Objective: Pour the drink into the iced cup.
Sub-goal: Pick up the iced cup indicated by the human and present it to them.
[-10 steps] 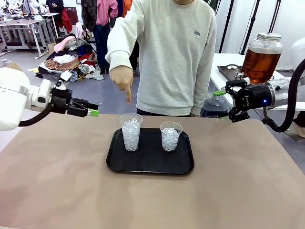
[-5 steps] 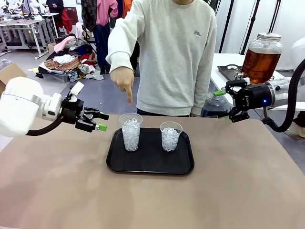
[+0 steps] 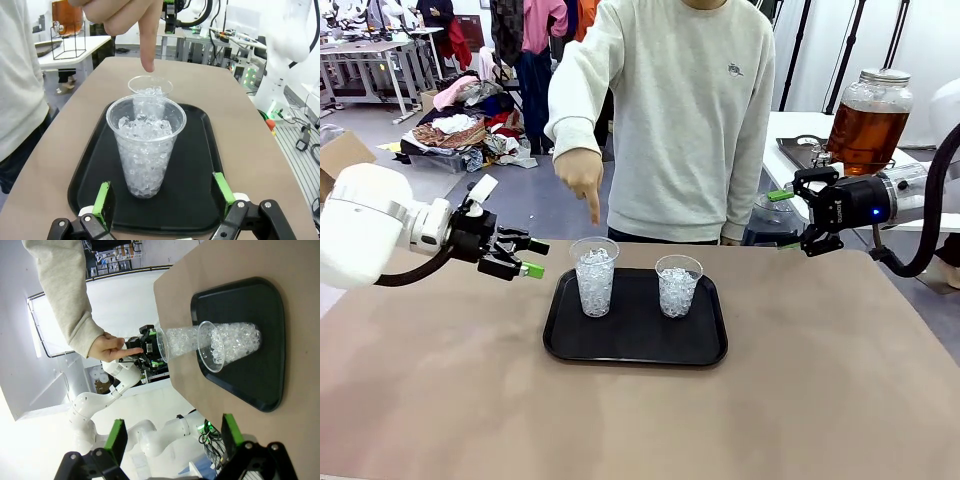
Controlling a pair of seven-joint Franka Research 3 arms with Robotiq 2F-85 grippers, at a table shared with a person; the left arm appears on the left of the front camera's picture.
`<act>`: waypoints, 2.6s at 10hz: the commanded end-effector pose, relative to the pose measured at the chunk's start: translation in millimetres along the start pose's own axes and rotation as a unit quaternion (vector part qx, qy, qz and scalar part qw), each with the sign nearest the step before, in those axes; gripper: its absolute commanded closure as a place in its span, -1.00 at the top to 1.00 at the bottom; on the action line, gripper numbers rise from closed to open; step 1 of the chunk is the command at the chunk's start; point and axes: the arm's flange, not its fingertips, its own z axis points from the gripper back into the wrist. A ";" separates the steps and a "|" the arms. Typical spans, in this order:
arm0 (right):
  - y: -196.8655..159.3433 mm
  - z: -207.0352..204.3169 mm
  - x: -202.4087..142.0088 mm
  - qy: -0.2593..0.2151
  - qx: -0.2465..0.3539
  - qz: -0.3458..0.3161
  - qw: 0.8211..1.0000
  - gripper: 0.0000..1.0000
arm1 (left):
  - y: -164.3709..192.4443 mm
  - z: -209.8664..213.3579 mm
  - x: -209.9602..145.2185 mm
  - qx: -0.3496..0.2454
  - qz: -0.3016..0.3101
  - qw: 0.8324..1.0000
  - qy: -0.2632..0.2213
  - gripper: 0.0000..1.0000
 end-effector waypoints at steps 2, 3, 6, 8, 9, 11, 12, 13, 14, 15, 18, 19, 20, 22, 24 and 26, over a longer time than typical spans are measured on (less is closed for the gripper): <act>1.5 -0.4 0.1 0.000 0.000 0.001 1.000 1.00 | -0.1 0.8 3.1 0.004 0.003 1.000 -0.004 1.00; 1.5 -0.4 0.1 0.000 0.000 0.001 1.000 1.00 | 0.0 0.1 0.0 0.000 0.000 1.000 0.000 1.00; 1.5 -0.4 0.1 0.000 0.000 0.001 1.000 1.00 | 10.0 -7.2 -11.5 0.002 -0.060 0.998 -0.007 1.00; 1.5 -0.4 0.1 0.000 0.000 0.001 1.000 1.00 | 16.9 -12.9 -17.1 -0.001 -0.078 0.997 -0.015 1.00; 1.5 -0.4 0.1 0.000 0.000 0.001 1.000 1.00 | 21.2 -15.5 -20.3 0.000 -0.081 0.996 -0.021 1.00; 1.5 -0.4 0.1 0.000 0.000 0.001 1.000 1.00 | 28.7 -24.2 -26.0 -0.006 -0.080 0.996 -0.040 1.00; 1.5 -0.4 0.1 0.000 0.000 0.001 1.000 1.00 | 32.3 -28.1 -29.6 -0.006 -0.081 0.996 -0.046 1.00; 1.5 -0.4 0.1 0.000 0.000 0.001 1.000 1.00 | 35.5 -31.7 -32.6 -0.011 -0.089 0.995 -0.051 1.00; 1.5 -0.4 0.1 0.000 0.000 0.001 1.000 1.00 | 38.2 -35.1 -34.9 -0.017 -0.092 0.994 -0.054 1.00; 1.5 -0.4 0.1 0.000 0.000 0.001 1.000 1.00 | 40.1 -38.2 -36.4 -0.022 -0.089 0.994 -0.057 1.00; 1.5 -0.4 0.1 0.000 0.000 0.001 1.000 1.00 | 44.3 -44.7 -40.2 -0.027 -0.083 0.994 -0.070 1.00; 1.5 -0.4 0.1 0.000 0.000 0.001 1.000 1.00 | 45.5 -48.8 -40.6 -0.032 -0.084 0.994 -0.070 1.00; 1.5 -0.4 0.1 0.000 0.000 0.001 1.000 1.00 | 46.9 -52.0 -41.4 -0.033 -0.081 0.994 -0.072 1.00; 1.5 -0.4 0.1 0.000 0.000 0.001 1.000 1.00 | 49.2 -56.6 -44.7 -0.034 -0.076 0.994 -0.076 1.00; 1.5 -0.4 0.1 0.000 0.000 0.001 1.000 1.00 | 53.0 -63.8 -47.2 -0.024 -0.074 0.994 -0.080 1.00; 1.5 -0.4 0.1 0.000 0.000 0.001 1.000 1.00 | 56.0 -69.4 -49.3 -0.020 -0.069 0.994 -0.085 1.00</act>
